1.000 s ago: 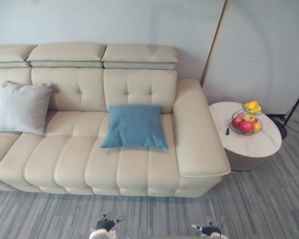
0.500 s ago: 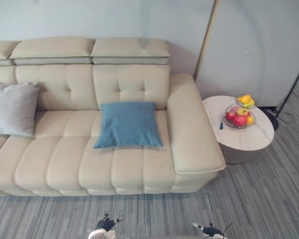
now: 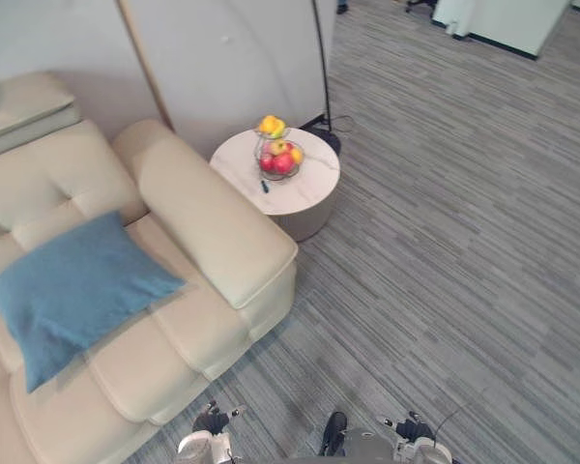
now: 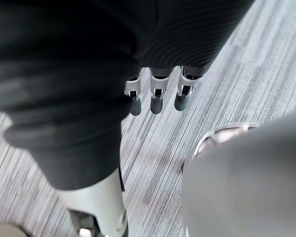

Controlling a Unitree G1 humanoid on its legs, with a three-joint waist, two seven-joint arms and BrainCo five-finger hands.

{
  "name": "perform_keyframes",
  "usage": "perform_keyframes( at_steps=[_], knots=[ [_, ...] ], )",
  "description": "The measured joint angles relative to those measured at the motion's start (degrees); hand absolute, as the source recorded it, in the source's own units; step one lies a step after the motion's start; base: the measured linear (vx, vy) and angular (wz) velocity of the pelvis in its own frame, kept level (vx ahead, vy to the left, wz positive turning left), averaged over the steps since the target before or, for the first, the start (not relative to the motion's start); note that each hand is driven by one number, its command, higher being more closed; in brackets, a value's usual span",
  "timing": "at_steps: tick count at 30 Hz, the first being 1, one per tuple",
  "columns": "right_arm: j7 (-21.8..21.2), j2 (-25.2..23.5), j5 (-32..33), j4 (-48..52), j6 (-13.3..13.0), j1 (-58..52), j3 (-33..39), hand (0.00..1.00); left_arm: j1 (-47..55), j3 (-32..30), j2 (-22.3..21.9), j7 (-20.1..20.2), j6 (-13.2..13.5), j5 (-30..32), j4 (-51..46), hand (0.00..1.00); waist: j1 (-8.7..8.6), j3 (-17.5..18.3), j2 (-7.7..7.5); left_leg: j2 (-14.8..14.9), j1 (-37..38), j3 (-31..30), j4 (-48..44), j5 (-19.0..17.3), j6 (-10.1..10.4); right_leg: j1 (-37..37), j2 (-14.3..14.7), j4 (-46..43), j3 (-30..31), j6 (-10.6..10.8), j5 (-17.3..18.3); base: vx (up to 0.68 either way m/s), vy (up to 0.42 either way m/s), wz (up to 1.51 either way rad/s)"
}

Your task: Pick up cushions and gather them together orderly.

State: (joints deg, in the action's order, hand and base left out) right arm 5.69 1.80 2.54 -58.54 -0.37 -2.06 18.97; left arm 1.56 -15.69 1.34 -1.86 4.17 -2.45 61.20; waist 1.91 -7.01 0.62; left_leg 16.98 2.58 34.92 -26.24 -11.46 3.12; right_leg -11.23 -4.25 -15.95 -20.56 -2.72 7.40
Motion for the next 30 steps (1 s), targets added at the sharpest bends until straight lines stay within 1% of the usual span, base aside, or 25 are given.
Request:
perform_keyframes(
  at_steps=[1,2,3,4,6,7,8,9,10,11,12,14,16,17,18,19,20,21,22,23,24,25,26,28,30],
  knots=[
    [0.2,-0.3,0.2,0.4,0.1,0.2,-0.2,0.0,-0.1,-1.4,-0.3,0.0,0.0,0.0,-0.2,0.0,0.14,-1.4,0.2,2.5,-5.1,-7.0,-11.1,-1.6,-3.4,1.4,1.6,0.1,1.7,-0.7,0.4,0.04,-0.193,-0.77],
    [0.7,0.0,0.9,0.4,0.2,0.4,-0.9,0.0,0.4,-1.9,-0.7,-0.1,0.1,-0.5,-1.2,0.0,0.94,-1.4,0.85,0.8,-9.0,-14.6,-15.9,-4.2,0.2,1.9,3.1,0.0,4.3,-1.1,0.7,0.03,-0.138,-0.86],
    [0.8,0.1,1.0,0.4,0.2,0.5,-1.1,0.0,0.4,-2.0,-0.9,-0.1,0.1,-0.6,-1.6,0.0,1.21,-1.5,0.94,0.0,-9.8,-16.2,-16.0,-4.5,0.7,2.2,3.5,0.1,5.1,-1.1,0.7,0.07,-0.049,-1.16],
    [1.1,0.0,1.6,0.4,0.2,0.5,-1.2,0.0,0.8,-2.0,-1.5,-0.1,0.2,-0.9,-2.6,0.0,1.76,-1.5,0.83,-3.0,-11.2,-20.1,-13.5,-5.0,1.3,2.8,4.2,0.3,7.4,-1.1,0.8,0.1,-0.006,-1.12],
    [1.4,-0.2,2.1,1.2,0.1,1.0,-2.2,0.0,1.1,-2.9,-2.4,-0.1,0.4,-1.1,-3.4,0.0,1.9,-1.6,0.93,-8.5,-14.1,-28.3,-6.6,-5.0,1.3,3.4,6.1,0.3,12.5,-1.1,0.8,0.13,0.04,-1.31],
    [1.5,-0.2,2.1,1.3,0.1,1.0,-2.4,0.0,1.1,-3.2,-2.5,-0.1,0.4,-1.3,-3.4,0.0,2.06,-1.5,0.91,-10.0,-14.6,-30.9,-4.9,-4.9,1.4,3.3,6.5,0.3,13.9,-1.1,0.8,0.1,0.101,-1.39],
    [1.7,-0.2,2.1,1.3,0.1,1.0,-3.5,0.0,1.1,-3.6,-2.9,-0.1,0.5,-1.4,-3.6,0.0,2.49,-1.5,0.99,-12.1,-14.7,-36.1,-0.7,-4.4,1.0,2.8,7.6,0.2,16.7,-1.1,0.8,0.07,0.098,-1.14],
    [1.7,-0.1,2.1,1.3,0.0,0.9,-3.8,0.0,1.1,-3.7,-3.0,-0.1,0.5,-1.5,-3.7,0.0,2.63,-1.4,1.1,-12.6,-14.7,-37.8,0.4,-4.3,0.7,2.7,8.0,0.2,17.6,-1.1,0.8,0.08,0.134,-1.72],
    [1.8,-0.1,2.1,1.3,0.0,0.3,-4.7,0.0,1.2,-4.2,-3.3,-0.1,0.5,-1.8,-3.6,0.0,3.05,-0.7,1.73,-13.3,-14.0,-40.2,1.1,-2.6,0.6,2.6,9.9,0.3,21.0,-1.0,0.8,0.13,0.161,-1.7],
    [1.8,-0.4,2.1,1.4,-0.1,0.1,-5.1,0.0,1.5,-5.2,-3.0,-0.1,0.5,-1.8,-3.2,0.0,3.42,0.1,1.45,-12.8,-13.4,-37.9,1.9,-3.3,0.2,3.1,10.8,1.2,24.4,-0.3,0.3,0.15,0.164,-1.62],
    [1.8,-0.6,2.1,1.5,-0.1,0.1,-5.2,0.0,1.6,-5.2,-2.7,-0.1,0.4,-1.8,-3.1,0.0,3.22,0.5,1.08,-12.5,-13.1,-36.8,2.6,-3.5,0.0,3.2,10.8,1.7,25.4,0.1,0.1,0.14,0.133,-1.09],
    [1.8,-1.4,2.1,1.4,-0.1,-0.9,-5.4,0.0,1.9,-5.2,-1.8,0.0,0.4,-1.6,-3.2,0.0,3.1,1.6,-1.08,-12.7,-10.6,-31.7,4.8,-4.2,-0.6,2.4,9.6,-1.2,27.8,1.4,1.2,0.23,0.162,-1.0],
    [1.7,-1.6,2.1,1.5,-0.1,-1.6,-5.7,0.0,1.7,-5.2,-1.8,-0.1,0.1,-1.5,-2.8,0.0,2.98,2.0,-0.91,-12.6,-8.5,-28.1,5.5,-4.7,-1.2,2.2,9.4,-2.0,28.9,1.8,1.3,0.22,0.152,-0.98],
    [1.7,-1.7,2.1,1.5,-0.1,-1.5,-5.6,0.0,1.7,-5.1,-2.0,-0.1,0.0,-1.1,-2.2,0.0,3.34,2.7,-0.83,-12.0,-7.2,-24.3,7.0,-4.7,-1.3,0.6,9.4,-4.1,28.7,2.2,1.6,0.25,0.094,-1.26],
    [1.7,-2.1,2.0,1.6,-0.1,-0.7,-5.7,0.0,1.6,-5.0,-2.0,-0.1,0.0,-1.1,-2.2,0.0,3.83,2.7,-0.95,-11.6,-5.5,-20.2,8.1,-4.6,-1.3,-2.2,8.8,-7.8,25.5,2.9,2.1,0.21,0.068,-1.33],
    [1.5,-2.3,2.0,1.5,-0.1,-0.3,-5.7,0.0,1.7,-5.0,-2.0,-0.2,0.0,-1.1,-2.2,0.0,3.86,2.7,-0.92,-11.5,-5.0,-19.1,8.3,-4.6,-1.3,-3.1,8.5,-8.6,23.8,2.9,2.1,0.23,0.043,-1.27],
    [1.5,-2.7,1.9,1.6,-0.2,0.2,-5.6,0.0,1.6,-4.4,-2.0,-0.2,-0.2,-1.1,-2.1,0.0,3.84,2.7,-0.92,-11.3,-3.5,-16.2,8.4,-4.6,-1.3,-3.8,6.6,-9.0,16.7,2.6,2.1,0.23,-0.001,-1.17],
    [1.5,-3.1,1.9,1.6,-0.3,0.4,-5.6,0.0,1.6,-2.7,-1.8,-0.2,-0.2,-1.1,-2.1,0.0,3.84,2.6,-0.54,-11.1,-1.6,-13.2,8.6,-4.6,-1.3,-3.2,4.5,-8.1,6.9,0.6,2.5,0.23,-0.001,-1.18],
    [1.5,-3.3,1.9,1.5,-0.2,0.4,-5.6,0.0,1.6,-2.2,-1.8,-0.2,-0.2,-1.1,-2.1,0.0,3.84,2.6,-0.56,-11.1,-1.1,-12.5,8.8,-4.6,-1.3,-3.0,4.1,-7.6,4.2,-0.2,2.7,0.31,-0.069,-1.33],
    [1.4,-3.7,1.9,1.3,-0.3,0.8,-5.6,0.0,1.5,-0.8,-1.7,-0.2,-0.2,-1.1,-1.8,0.0,3.83,2.8,-0.41,-11.2,0.8,-11.0,9.6,-4.6,-1.3,-1.8,4.1,-6.0,-1.6,-1.6,2.2,0.17,-0.054,-1.0],
    [1.4,-3.7,1.9,1.2,-0.3,1.0,-5.6,0.0,1.5,-0.4,-1.8,-0.1,-0.3,-1.1,-1.5,0.0,3.83,2.6,-0.05,-11.1,1.3,-11.0,9.7,-4.6,-1.3,-1.3,4.4,-5.2,-2.1,-2.2,1.8,0.32,-0.117,-1.33],
    [1.4,-3.2,1.9,0.8,-0.5,1.1,-5.6,0.0,1.2,1.2,-1.7,-0.1,-0.4,-1.1,-0.6,0.0,3.61,3.1,1.22,-11.0,1.9,-11.3,10.2,-4.6,-1.3,0.0,6.1,-2.5,-2.3,-3.5,0.7,0.23,-0.087,-1.16],
    [1.5,-2.2,1.9,0.3,-0.6,1.3,-5.6,0.0,0.8,2.5,-1.7,0.0,-0.6,-1.1,-0.5,0.0,2.93,2.9,1.83,-11.0,2.5,-11.7,10.2,-4.4,-1.2,1.2,7.4,0.4,-0.7,-4.5,0.2,0.27,-0.082,-1.08],
    [1.6,-1.5,1.9,-1.6,-0.6,1.9,-3.9,0.0,0.0,3.4,-1.6,0.0,-0.7,-0.8,0.2,0.0,2.52,2.9,1.92,-10.6,3.2,-12.2,8.1,-4.0,-1.1,3.5,9.1,3.7,2.2,-5.0,-0.1,0.21,-0.009,-0.84],
    [1.8,-1.5,2.0,-1.7,-0.6,1.6,-1.6,0.0,-0.3,3.1,-1.8,0.0,-0.7,-0.1,0.1,0.0,1.79,2.3,1.8,-9.3,1.5,-13.0,0.8,-4.0,-1.1,5.9,9.7,5.4,3.0,-5.0,0.0,0.15,-0.006,-0.35]
  ],
)
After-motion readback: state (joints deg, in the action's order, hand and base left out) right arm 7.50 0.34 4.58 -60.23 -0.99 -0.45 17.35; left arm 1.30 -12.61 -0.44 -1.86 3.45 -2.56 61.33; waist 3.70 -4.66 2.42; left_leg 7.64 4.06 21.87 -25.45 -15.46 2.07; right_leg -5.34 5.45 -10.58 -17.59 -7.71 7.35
